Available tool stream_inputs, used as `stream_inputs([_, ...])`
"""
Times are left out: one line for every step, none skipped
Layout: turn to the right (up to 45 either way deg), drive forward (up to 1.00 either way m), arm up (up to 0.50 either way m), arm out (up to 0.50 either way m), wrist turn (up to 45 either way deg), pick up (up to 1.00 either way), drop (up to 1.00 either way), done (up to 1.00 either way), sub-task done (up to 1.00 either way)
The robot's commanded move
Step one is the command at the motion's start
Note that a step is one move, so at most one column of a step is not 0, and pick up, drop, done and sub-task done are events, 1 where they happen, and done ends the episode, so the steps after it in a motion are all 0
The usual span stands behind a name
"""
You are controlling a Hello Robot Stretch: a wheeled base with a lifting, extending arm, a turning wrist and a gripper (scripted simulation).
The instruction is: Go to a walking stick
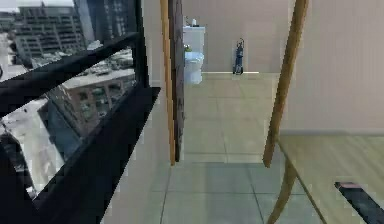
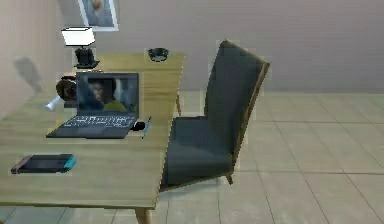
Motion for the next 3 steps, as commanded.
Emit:
stream_inputs([0.0, 1.0, 0.0, 0.0, 0.0, 0.0, 0.0, 0.0, 0.0])
stream_inputs([0.0, 0.2, 0.0, 0.0, 0.0, 0.0, 0.0, 0.0, 0.0])
stream_inputs([21.0, 0.0, 0.0, 0.0, 0.0, 0.0, 0.0, 0.0, 0.0])
